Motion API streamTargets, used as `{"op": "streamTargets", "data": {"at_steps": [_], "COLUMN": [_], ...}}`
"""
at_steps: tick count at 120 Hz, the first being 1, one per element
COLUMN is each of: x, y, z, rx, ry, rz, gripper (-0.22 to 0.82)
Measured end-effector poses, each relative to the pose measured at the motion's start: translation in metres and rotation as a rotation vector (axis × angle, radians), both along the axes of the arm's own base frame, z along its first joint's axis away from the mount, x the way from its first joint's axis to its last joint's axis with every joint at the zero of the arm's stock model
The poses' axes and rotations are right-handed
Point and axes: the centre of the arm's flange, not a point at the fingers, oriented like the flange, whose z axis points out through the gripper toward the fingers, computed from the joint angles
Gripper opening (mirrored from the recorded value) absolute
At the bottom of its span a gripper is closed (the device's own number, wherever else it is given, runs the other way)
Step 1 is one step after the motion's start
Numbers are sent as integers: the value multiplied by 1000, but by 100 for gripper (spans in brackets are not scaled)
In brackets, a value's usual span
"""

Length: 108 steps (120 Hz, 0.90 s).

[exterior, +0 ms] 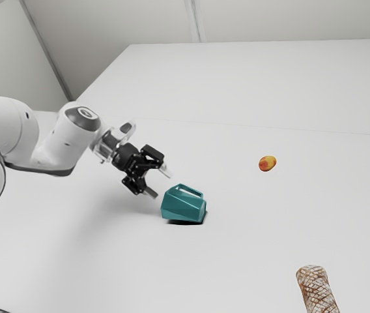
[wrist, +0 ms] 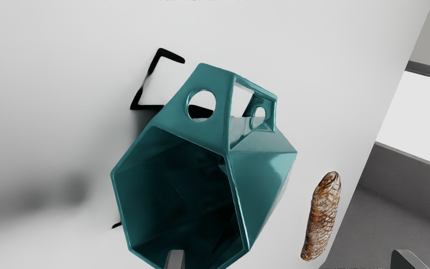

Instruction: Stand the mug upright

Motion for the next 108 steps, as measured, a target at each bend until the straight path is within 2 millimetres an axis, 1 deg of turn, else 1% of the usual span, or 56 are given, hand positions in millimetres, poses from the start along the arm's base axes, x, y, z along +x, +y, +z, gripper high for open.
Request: {"op": "streamTargets", "data": {"at_steps": [26,43,55,63,65,69,82,88,97,108], "x": [2,3,3,4,4,4,5,5,5,6], "y": [-25,-37,-46,-49,-49,-51,-54,-56,-58,-58], "z": [-10,-5,-6,-8,-8,-8,-8,-6,-5,-3], "rx": [-55,-80,-95,-100,-100,-102,-105,-106,-107,-106], "ry": [-21,-47,-56,-59,-60,-63,-73,-77,-83,-89], "rz": [-26,-41,-52,-53,-53,-57,-61,-64,-68,-71], "gripper": [60,60,60,59,57,51,22,12,1,-7]}}
